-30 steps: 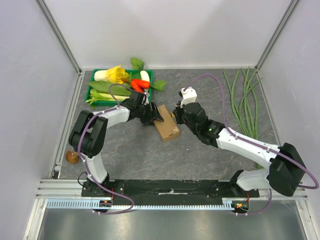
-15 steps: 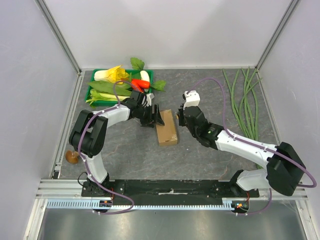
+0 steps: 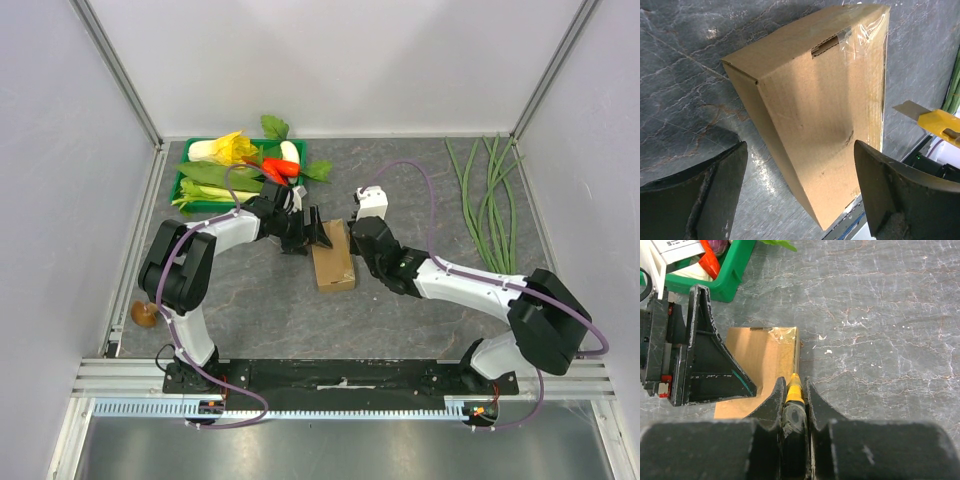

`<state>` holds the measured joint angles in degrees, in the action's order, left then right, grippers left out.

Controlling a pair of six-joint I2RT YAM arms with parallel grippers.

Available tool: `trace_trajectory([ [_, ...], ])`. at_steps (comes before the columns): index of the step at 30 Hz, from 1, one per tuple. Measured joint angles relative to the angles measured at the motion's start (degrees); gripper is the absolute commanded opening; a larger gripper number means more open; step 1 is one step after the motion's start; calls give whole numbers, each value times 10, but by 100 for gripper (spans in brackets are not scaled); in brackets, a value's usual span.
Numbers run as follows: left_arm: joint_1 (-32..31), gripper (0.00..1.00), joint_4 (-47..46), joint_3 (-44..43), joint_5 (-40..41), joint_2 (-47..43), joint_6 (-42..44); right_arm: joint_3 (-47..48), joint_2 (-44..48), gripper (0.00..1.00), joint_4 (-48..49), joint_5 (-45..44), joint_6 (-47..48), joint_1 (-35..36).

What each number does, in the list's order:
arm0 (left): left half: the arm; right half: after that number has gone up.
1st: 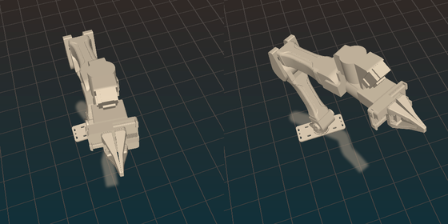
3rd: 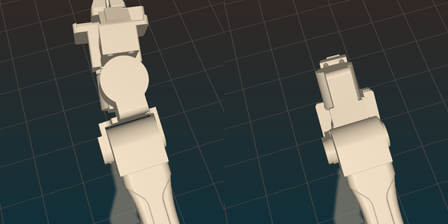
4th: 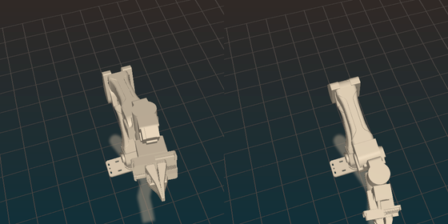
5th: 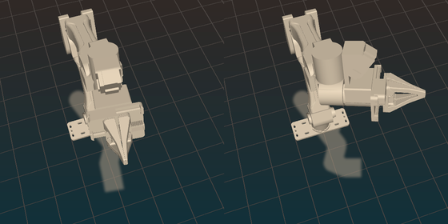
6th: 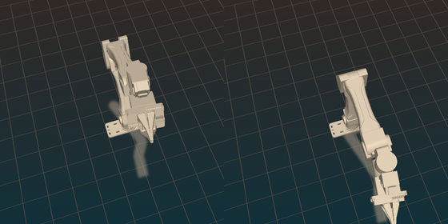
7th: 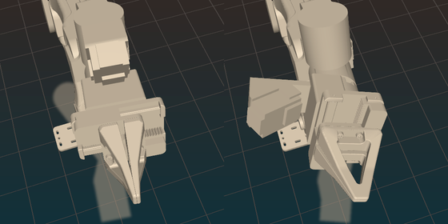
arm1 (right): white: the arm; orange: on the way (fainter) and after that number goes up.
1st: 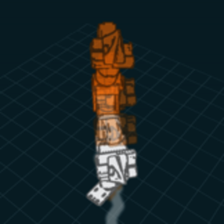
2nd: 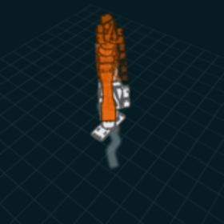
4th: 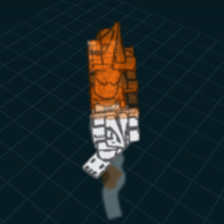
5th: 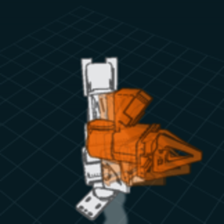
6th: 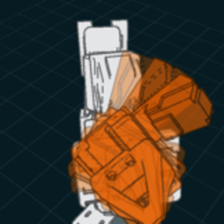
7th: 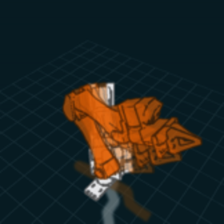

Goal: Unpack the express box

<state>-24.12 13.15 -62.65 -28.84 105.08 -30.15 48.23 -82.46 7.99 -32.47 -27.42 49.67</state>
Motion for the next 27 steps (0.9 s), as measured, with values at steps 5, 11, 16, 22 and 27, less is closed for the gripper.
trace_trajectory([
  [5, 0, 81, -12, 6, 2, 0, -11, 8, -12, 0, 8, -10, 0, 1],
  [11, 0, 46, -21, 14, -2, -1, -25, 21, -18, 0, 19, -17, 0, 4],
  [16, 0, 31, -31, 23, -2, -9, -28, 22, -22, 0, 29, -24, 3, 5],
  [22, 2, 25, -34, 26, -3, -12, -28, 26, -42, 0, 43, -28, 7, 6],
  [27, 3, 23, -33, 26, -2, -13, -29, 28, -52, 0, 43, -45, 6, 7],
])
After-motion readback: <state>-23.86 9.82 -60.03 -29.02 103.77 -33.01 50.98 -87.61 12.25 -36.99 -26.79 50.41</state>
